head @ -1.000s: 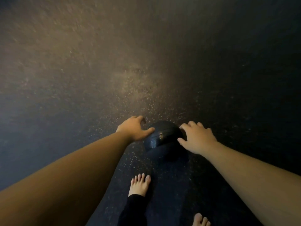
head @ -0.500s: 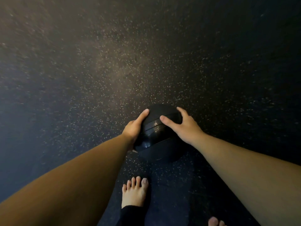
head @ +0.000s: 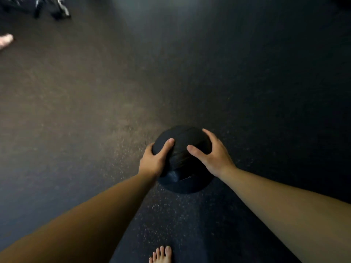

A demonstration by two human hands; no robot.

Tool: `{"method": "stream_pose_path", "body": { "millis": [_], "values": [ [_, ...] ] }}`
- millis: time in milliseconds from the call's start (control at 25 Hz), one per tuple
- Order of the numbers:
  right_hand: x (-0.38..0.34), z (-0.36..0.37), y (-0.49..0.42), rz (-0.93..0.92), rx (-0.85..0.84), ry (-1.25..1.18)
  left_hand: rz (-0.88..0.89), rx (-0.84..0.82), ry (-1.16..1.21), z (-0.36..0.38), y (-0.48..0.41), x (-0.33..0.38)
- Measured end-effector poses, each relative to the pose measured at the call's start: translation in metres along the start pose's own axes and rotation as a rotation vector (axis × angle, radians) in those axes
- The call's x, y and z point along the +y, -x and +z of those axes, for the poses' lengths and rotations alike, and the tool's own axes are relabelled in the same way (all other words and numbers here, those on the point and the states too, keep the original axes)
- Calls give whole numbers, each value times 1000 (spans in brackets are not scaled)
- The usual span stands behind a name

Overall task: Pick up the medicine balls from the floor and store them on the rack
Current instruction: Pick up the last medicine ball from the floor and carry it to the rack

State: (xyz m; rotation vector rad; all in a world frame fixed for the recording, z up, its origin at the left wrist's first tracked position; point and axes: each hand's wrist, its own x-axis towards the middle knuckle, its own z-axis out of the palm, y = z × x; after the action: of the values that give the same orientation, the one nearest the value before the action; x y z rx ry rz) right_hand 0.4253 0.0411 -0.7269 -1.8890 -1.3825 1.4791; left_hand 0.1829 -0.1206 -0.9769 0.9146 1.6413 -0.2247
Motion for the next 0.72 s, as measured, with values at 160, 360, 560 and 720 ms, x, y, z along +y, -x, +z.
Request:
{"method": "stream_pose_path", "body": {
  "millis": [160,360,560,720],
  "values": [
    [-149,-114,70,-187,174,-105,396,471,368,-223,285,335],
    [-290,-249,178,-365,442,-207,801,486,372,-250,495,478],
    [-363,-389,314,-548,771,-308,1151,407,307,-211,685,595],
    [-354,-488,449,-575,1044,-218,1377,273,247,-125,794,670]
  ]
}}
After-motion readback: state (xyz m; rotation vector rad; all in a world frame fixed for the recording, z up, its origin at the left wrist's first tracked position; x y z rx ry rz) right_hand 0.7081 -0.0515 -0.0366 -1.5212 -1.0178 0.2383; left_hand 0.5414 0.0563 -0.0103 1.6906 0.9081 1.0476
